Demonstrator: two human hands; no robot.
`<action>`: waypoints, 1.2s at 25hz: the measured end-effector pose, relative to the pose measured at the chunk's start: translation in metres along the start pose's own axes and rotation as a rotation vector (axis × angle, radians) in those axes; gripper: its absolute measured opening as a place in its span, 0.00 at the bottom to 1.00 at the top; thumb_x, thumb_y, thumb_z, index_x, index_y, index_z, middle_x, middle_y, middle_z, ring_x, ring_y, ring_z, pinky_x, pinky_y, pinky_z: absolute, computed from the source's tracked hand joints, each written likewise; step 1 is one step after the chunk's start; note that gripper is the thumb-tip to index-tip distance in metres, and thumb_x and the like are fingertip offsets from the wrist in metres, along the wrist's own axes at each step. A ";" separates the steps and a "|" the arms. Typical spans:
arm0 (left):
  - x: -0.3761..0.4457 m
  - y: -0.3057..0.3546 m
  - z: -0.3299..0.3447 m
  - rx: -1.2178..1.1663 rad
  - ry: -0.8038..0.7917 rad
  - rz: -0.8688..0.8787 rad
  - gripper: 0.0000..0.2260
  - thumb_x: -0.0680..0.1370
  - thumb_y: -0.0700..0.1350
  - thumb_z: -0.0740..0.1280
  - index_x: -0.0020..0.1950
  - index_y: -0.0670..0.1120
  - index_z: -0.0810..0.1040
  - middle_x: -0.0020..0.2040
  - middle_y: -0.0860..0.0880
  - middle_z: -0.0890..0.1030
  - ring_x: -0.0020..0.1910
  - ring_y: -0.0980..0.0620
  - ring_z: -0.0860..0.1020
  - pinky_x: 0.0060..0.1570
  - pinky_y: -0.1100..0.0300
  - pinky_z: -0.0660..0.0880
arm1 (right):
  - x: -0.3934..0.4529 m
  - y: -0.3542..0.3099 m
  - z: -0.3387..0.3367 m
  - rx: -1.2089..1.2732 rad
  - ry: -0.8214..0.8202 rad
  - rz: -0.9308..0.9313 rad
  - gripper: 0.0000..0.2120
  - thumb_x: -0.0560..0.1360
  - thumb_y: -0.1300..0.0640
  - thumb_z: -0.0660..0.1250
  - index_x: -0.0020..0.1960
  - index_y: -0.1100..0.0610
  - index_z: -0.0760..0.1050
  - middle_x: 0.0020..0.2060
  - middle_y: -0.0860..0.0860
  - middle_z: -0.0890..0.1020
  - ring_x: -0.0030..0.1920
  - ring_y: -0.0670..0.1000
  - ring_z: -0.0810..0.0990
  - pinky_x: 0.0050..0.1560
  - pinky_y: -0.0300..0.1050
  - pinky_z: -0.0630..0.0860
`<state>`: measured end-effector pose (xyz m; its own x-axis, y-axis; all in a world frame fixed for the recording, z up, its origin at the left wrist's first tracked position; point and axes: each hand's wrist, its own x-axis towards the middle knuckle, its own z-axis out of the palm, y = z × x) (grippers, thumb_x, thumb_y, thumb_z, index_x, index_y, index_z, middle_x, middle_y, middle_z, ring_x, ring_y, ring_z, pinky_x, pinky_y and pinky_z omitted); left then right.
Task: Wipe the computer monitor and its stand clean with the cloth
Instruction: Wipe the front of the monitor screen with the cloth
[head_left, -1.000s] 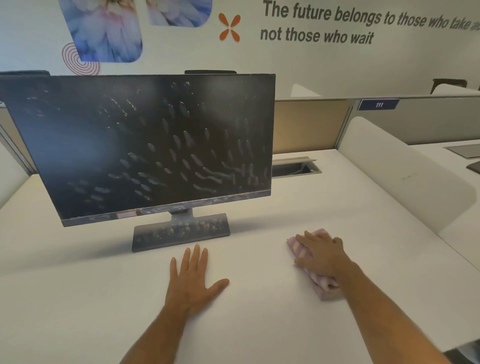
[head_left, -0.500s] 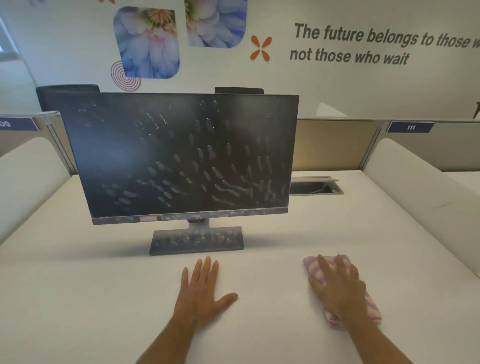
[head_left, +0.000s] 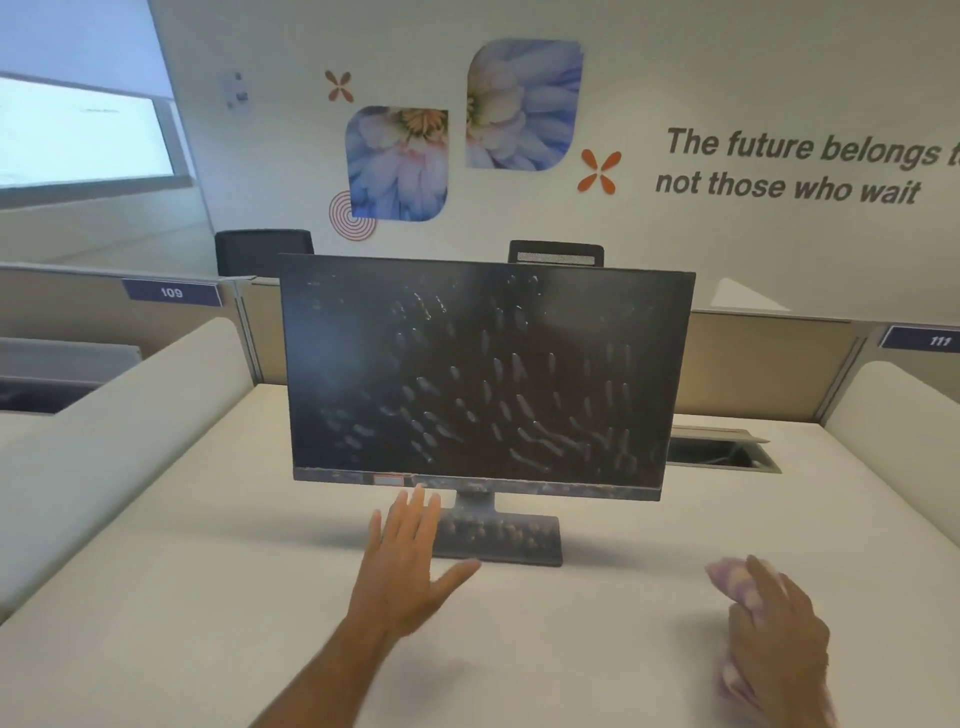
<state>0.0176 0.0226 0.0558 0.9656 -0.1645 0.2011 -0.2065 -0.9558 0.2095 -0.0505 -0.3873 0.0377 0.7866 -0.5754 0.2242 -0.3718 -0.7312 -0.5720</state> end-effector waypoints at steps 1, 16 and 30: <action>0.011 -0.013 -0.016 -0.016 0.077 0.005 0.47 0.70 0.80 0.39 0.82 0.54 0.50 0.81 0.53 0.42 0.81 0.46 0.44 0.75 0.46 0.36 | 0.007 -0.016 0.003 0.043 0.053 -0.067 0.25 0.71 0.50 0.50 0.64 0.46 0.75 0.65 0.49 0.78 0.59 0.59 0.78 0.60 0.56 0.75; 0.168 -0.163 -0.258 -0.631 0.487 -0.207 0.21 0.84 0.55 0.56 0.77 0.50 0.66 0.76 0.48 0.68 0.74 0.44 0.67 0.71 0.44 0.64 | 0.034 -0.458 0.005 -0.167 0.327 -1.405 0.31 0.71 0.54 0.76 0.71 0.53 0.70 0.73 0.57 0.70 0.65 0.61 0.72 0.64 0.59 0.75; 0.224 -0.188 -0.267 -1.239 0.324 -0.295 0.14 0.79 0.53 0.68 0.51 0.42 0.81 0.43 0.47 0.86 0.38 0.51 0.85 0.33 0.60 0.78 | 0.035 -0.552 0.069 -0.437 0.394 -1.628 0.25 0.77 0.49 0.68 0.73 0.51 0.70 0.75 0.60 0.67 0.71 0.64 0.67 0.71 0.59 0.68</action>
<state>0.2303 0.2309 0.3165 0.9534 0.2422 0.1798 -0.1700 -0.0609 0.9836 0.2165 0.0212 0.3067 0.3273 0.7956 0.5099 0.4692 -0.6052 0.6431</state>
